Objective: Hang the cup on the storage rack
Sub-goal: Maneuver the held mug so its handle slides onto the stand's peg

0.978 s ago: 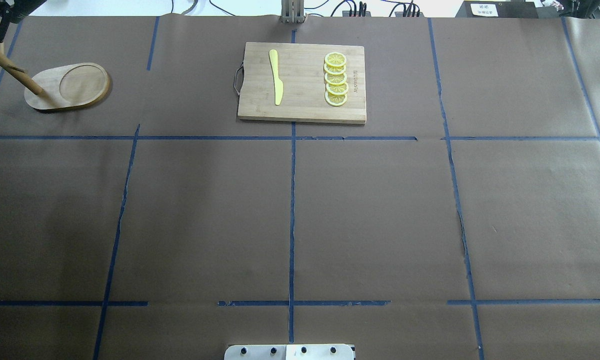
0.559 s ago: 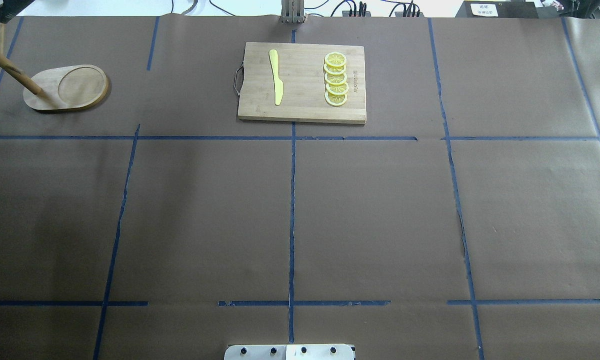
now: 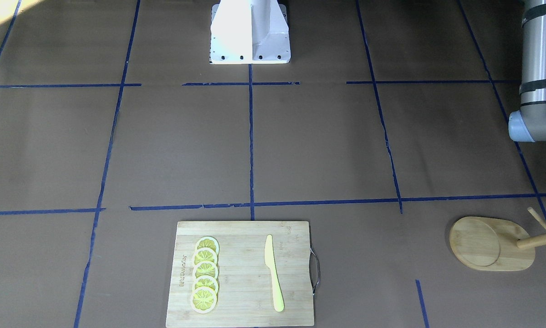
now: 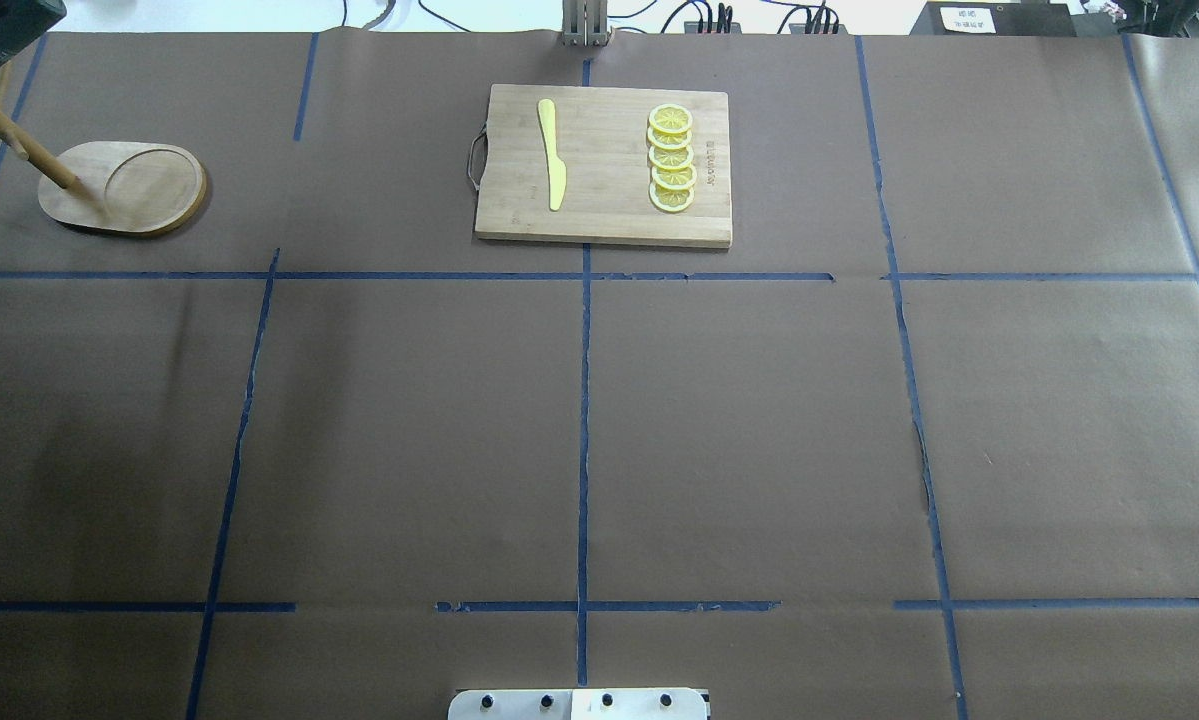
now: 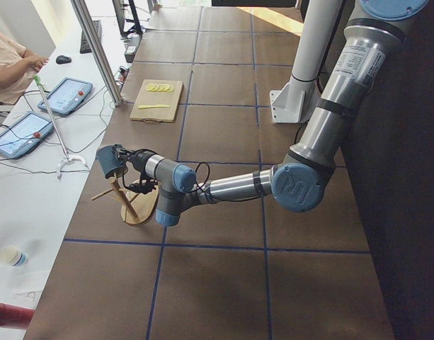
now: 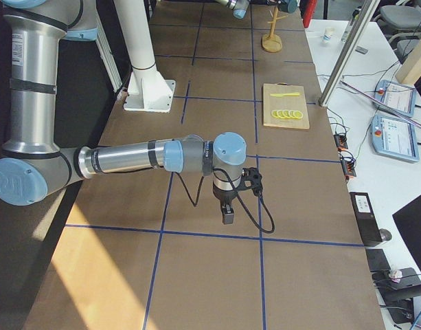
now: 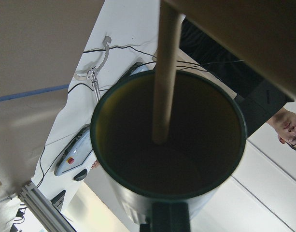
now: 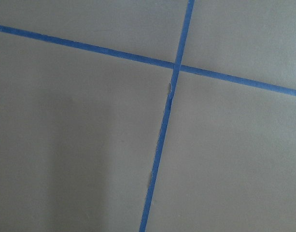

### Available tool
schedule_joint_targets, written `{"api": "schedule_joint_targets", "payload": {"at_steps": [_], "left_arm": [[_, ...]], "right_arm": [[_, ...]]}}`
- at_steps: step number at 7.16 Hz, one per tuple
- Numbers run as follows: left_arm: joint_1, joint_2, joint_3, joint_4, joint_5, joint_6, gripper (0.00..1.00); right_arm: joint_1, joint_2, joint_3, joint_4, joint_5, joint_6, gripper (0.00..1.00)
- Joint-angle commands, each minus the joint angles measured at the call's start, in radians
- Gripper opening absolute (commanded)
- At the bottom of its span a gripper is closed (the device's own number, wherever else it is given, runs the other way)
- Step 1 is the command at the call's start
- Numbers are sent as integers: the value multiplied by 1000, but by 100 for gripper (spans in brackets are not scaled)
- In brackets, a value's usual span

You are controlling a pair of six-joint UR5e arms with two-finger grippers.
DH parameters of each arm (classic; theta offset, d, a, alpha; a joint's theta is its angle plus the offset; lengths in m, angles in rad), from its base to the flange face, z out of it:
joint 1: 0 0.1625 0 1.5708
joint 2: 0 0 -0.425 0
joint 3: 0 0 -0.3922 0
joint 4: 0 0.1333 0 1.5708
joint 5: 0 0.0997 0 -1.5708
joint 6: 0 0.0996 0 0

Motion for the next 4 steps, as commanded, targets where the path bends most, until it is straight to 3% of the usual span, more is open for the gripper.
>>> {"api": "schedule_joint_targets", "payload": {"at_steps": [1, 4], "left_arm": [[2, 16, 0, -21, 0, 0, 6], [5, 45, 1, -40, -1, 0, 7]], "right_arm": [[0, -3, 2, 0, 0, 2, 100], [0, -6, 2, 0, 0, 0, 100]]}}
